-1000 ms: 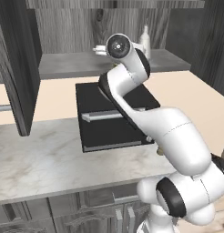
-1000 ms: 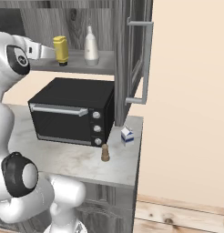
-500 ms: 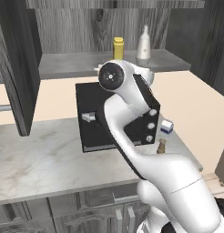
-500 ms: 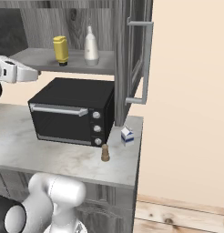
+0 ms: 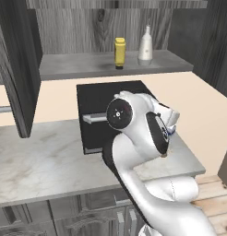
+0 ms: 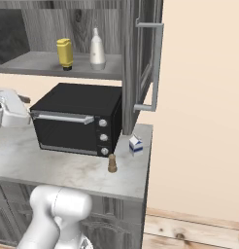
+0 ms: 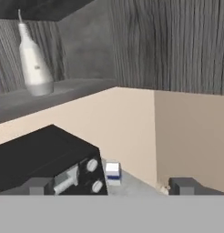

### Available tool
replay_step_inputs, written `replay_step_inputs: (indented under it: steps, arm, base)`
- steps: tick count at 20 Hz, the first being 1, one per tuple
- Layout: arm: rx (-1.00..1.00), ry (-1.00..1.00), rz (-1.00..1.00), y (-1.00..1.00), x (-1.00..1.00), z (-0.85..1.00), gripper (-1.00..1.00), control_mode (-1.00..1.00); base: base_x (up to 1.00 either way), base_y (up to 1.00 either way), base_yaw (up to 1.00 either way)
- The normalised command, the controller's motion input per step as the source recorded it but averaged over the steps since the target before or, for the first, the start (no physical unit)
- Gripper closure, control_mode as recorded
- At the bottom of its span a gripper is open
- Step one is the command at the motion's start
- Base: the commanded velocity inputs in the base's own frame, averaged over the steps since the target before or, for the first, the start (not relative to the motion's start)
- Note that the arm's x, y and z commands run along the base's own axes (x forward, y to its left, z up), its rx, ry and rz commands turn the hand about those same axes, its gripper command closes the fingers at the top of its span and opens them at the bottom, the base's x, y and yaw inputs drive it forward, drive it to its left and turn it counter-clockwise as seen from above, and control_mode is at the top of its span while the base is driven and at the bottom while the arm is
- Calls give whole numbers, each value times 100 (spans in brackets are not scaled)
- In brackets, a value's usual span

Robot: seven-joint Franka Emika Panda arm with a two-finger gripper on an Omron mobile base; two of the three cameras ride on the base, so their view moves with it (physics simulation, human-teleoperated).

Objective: There are various items on the counter. Only move the condiments/shakers into the cabinet.

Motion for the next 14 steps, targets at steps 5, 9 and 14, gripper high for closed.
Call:
replay_step_inputs:
  steps: [5, 9, 14]
  arm:
    - [16, 7, -5, -91, -86, -49, -100, -100]
    - [12, 10, -2, -84, -49, -49, -100, -100]
    - [2, 2, 8, -69, -1, -29, -100, -100]
  base:
    - [0, 0, 0]
    - [0, 0, 0]
    - [0, 0, 0]
